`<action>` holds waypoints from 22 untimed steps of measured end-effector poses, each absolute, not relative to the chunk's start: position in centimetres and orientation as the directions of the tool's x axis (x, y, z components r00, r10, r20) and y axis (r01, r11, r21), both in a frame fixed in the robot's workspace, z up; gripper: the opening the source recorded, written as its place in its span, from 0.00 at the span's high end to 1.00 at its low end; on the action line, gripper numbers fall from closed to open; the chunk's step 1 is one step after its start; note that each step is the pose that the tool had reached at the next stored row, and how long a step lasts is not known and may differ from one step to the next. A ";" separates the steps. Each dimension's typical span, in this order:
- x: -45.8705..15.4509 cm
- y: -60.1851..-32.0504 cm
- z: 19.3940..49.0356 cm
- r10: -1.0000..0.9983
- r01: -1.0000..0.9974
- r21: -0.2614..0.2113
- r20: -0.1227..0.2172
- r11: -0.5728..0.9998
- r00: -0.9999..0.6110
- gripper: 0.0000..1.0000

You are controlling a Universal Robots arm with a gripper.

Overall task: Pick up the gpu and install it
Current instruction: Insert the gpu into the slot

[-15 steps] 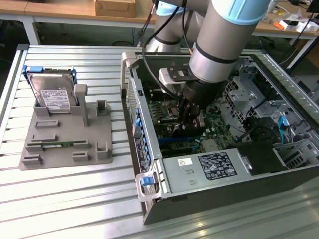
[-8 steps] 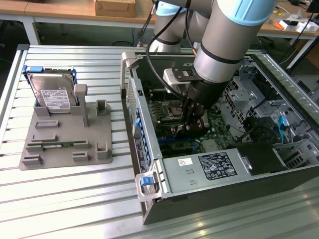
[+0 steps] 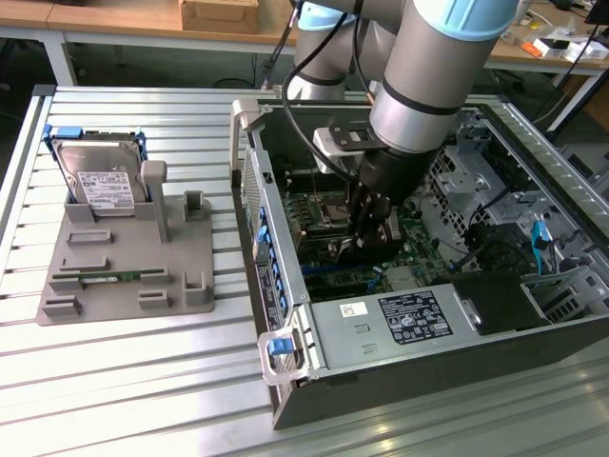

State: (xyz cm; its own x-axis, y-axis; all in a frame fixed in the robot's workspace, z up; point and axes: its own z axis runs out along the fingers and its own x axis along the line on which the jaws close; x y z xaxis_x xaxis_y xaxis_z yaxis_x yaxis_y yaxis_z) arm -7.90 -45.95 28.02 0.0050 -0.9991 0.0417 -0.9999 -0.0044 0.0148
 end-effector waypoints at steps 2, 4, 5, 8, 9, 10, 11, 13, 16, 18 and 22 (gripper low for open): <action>-7.9 -45.4 28.0 -0.998 -1.000 0.015 0.058 -0.004 0.005 0.74; -8.0 -45.3 28.0 -0.998 -1.000 0.015 0.060 -0.004 0.005 0.74; -8.2 -45.2 28.0 -0.998 -1.000 0.015 0.060 -0.004 0.005 0.74; -8.3 -44.6 28.0 -0.998 -1.000 0.015 0.060 -0.004 0.005 0.74; -8.4 -44.6 28.0 -0.998 -1.000 0.015 0.060 -0.004 0.005 0.74; -8.6 -44.6 28.0 -0.998 -1.000 0.015 0.060 -0.004 0.005 0.74; -8.8 -44.6 28.0 -0.998 -1.000 0.015 0.060 -0.004 0.005 0.74; -9.1 -44.6 28.0 -0.998 -1.000 0.015 0.060 -0.004 0.005 0.74; -9.1 -44.6 28.0 -0.998 -1.000 0.015 0.060 -0.004 0.005 0.74; -9.1 -44.6 28.0 -0.999 -1.000 0.015 0.041 -0.004 0.005 0.74; -9.1 -44.6 28.0 -0.999 -1.000 0.015 0.036 -0.005 0.005 0.74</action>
